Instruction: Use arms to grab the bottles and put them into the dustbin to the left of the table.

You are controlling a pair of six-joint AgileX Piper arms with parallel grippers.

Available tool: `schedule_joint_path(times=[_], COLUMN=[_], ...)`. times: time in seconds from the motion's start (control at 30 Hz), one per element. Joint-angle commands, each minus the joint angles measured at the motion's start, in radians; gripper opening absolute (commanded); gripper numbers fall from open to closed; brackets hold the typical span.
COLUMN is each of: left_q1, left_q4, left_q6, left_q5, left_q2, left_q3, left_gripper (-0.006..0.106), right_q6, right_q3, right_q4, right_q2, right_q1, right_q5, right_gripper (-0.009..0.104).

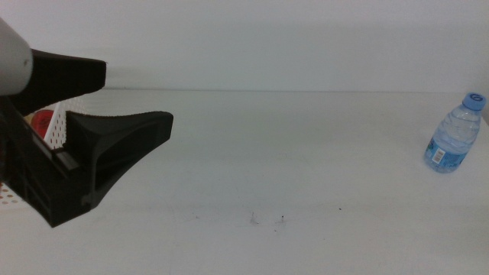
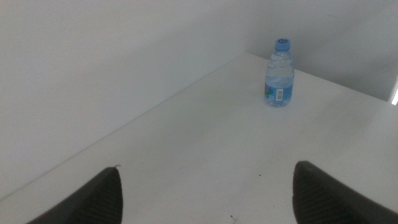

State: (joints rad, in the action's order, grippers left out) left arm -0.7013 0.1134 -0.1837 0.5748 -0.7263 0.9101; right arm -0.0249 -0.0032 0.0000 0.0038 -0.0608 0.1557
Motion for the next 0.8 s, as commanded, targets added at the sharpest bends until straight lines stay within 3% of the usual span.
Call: schedule_joint_path(times=[0.0,0.53,0.77], left_q1=[-0.006,-0.006,-0.006], left_q4=[0.007,0.007,0.007], left_q6=[0.005,0.005,0.005], left_q5=[-0.011,-0.011,-0.011], left_q2=[0.004,0.004,0.004], left_q3=[0.009,0.009,0.009], left_gripper=[0.094,0.094,0.094], right_q6=[-0.002,-0.002,-0.002], right_q3=[0.003,0.003,0.003], right_q4=[-0.035,-0.057,-0.057], right_q2=[0.002,0.408,0.573], right_q1=[0.001,0.001,0.001], right_q5=[-0.025,-0.342,-0.550], right_gripper=[0.093,0.093,0.093])
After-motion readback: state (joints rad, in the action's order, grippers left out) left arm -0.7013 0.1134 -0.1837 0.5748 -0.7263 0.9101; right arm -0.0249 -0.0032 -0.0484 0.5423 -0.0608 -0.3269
